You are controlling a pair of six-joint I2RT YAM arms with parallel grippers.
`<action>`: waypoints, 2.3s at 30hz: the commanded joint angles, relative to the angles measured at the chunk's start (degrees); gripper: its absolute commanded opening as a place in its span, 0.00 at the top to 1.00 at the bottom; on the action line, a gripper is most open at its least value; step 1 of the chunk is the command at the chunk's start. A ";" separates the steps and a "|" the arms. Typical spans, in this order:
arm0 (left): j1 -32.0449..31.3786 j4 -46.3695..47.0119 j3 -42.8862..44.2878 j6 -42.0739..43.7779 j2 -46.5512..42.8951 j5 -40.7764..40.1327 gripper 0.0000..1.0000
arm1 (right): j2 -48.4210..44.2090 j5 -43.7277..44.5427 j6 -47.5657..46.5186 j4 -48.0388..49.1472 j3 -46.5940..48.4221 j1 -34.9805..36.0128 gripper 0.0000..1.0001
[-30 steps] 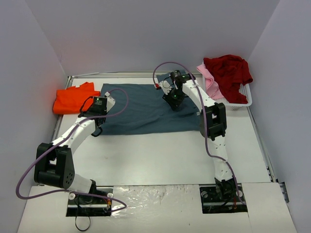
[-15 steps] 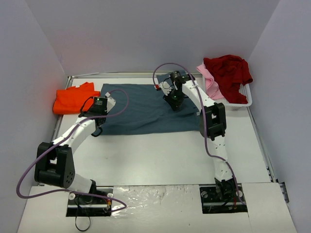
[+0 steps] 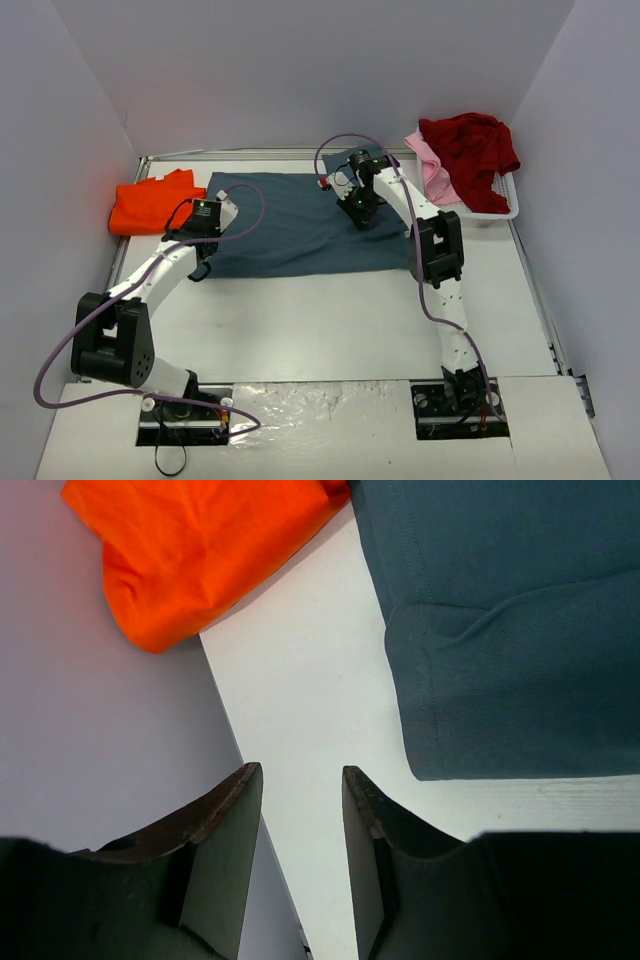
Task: Fold and stack the t-shirts
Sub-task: Fold the flattened tshirt in 1/3 of the way
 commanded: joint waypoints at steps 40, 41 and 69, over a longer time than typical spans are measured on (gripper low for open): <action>0.34 -0.89 -0.82 -1.10 -0.85 -0.13 0.64 | -0.72 2.40 0.94 4.23 8.08 1.90 1.00; 0.35 -0.98 -0.82 -1.10 -0.85 -0.22 0.64 | -0.63 2.58 0.94 4.76 8.26 1.90 1.00; 1.05 -0.98 -0.73 -1.10 1.17 0.05 0.64 | 6.05 4.95 -0.20 10.74 12.57 4.28 1.00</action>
